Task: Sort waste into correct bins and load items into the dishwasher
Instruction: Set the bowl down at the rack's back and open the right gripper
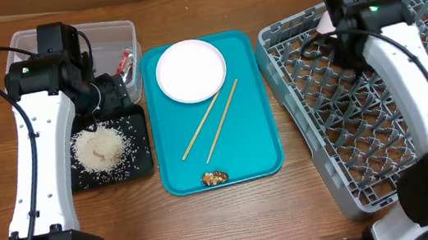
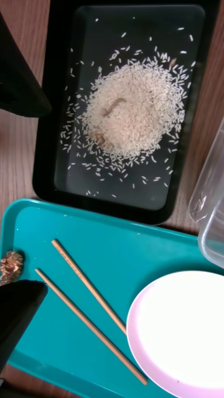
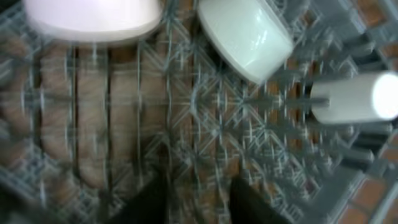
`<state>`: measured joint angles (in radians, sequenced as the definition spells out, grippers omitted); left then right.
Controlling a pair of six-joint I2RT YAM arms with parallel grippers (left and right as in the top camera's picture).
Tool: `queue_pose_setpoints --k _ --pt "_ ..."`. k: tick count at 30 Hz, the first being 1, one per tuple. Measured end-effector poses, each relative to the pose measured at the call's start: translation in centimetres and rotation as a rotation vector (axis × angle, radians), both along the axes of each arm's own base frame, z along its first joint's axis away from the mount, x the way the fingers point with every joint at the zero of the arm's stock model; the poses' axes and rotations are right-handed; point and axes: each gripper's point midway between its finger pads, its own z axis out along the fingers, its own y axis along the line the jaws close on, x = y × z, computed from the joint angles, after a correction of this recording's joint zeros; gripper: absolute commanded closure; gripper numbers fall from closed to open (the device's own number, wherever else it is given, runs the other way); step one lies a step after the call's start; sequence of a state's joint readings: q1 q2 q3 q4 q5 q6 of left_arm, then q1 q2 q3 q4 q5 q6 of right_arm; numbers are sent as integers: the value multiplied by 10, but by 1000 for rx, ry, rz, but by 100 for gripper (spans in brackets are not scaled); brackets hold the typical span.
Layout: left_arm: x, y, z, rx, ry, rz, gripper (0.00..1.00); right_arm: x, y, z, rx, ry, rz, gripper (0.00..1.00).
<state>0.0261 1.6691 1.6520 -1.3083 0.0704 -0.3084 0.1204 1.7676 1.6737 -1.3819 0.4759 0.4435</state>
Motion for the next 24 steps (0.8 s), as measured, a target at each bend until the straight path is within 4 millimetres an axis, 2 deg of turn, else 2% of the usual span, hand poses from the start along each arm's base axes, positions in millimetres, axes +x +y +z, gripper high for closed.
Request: queue_pose_setpoints --k 2,5,9,11,14,19,24 --pt "0 0 0 0 0 0 14 -27 17 -13 114 123 20 87" --pt "3 0 1 0 -13 0 14 -53 36 -37 230 258 13 87" --pt "3 0 1 0 -14 0 14 -80 46 -67 298 370 -2 87" --pt "3 0 1 -1 -14 0 14 -85 50 -81 319 388 -6 87" --pt "3 0 1 -1 -14 0 14 -88 56 -97 359 393 -6 89" --pt "4 0 1 -3 -15 0 14 -67 68 -109 418 305 17 89" --pt "2 -1 1 -3 -8 0 14 -43 76 -110 453 206 43 89"
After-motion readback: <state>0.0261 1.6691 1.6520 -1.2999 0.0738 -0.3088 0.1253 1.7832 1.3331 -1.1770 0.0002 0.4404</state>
